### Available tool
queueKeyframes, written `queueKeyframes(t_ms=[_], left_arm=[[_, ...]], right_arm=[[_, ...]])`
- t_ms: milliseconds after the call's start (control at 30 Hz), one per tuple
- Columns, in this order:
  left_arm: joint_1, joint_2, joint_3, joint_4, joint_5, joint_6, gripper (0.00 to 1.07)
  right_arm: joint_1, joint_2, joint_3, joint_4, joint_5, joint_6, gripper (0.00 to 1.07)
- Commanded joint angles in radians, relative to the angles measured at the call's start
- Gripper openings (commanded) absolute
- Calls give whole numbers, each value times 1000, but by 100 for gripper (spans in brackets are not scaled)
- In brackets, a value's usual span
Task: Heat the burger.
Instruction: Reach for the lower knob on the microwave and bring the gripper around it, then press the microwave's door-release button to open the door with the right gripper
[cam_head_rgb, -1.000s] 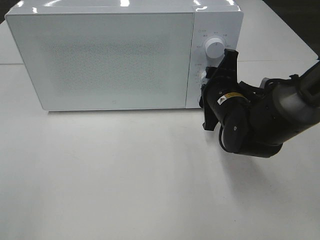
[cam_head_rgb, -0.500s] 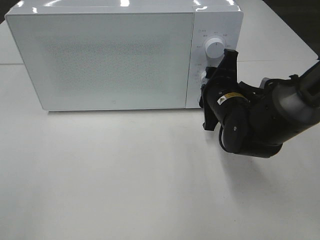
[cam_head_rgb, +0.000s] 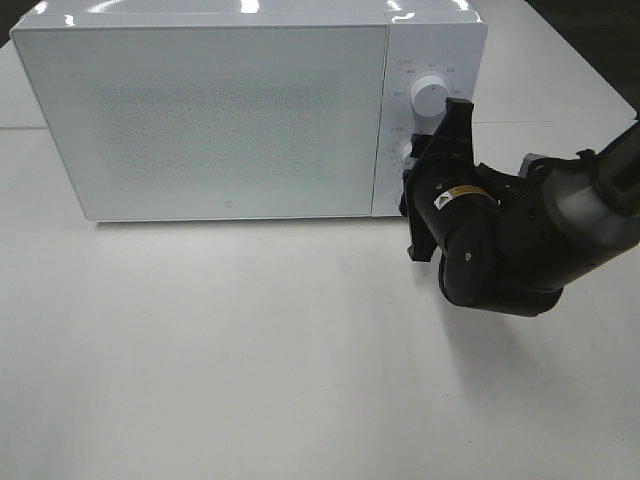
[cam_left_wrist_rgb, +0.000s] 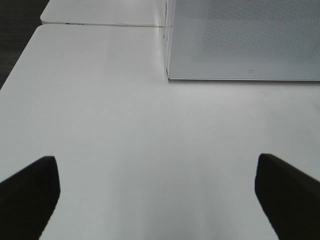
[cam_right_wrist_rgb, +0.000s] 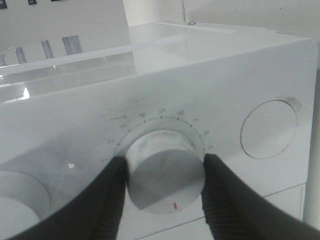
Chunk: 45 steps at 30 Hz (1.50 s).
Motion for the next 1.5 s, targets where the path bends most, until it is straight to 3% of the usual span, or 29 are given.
queueKeyframes(t_ms=[33,133,300,767,1233,1500], left_arm=[[2,-17,3,-1,0,-4,98],[2,-17,3,-1,0,-4,98],[2,-17,3,-1,0,-4,98],[2,-17,3,-1,0,-4,98],[2,-17,3,-1,0,-4,98],[2,-17,3,-1,0,-4,98]], right_arm=[[-3,-12,-58,-68,-80,-61,48],[-3,-12,-58,-40,-80,-87,54],[0,-15,-10,-12,-78,-102,74],[0,-121,122,-146,88,-278,75],[-3,-340,162,-182,662,-1082,75],[-3,-405,161,-182,904,-1391,75]])
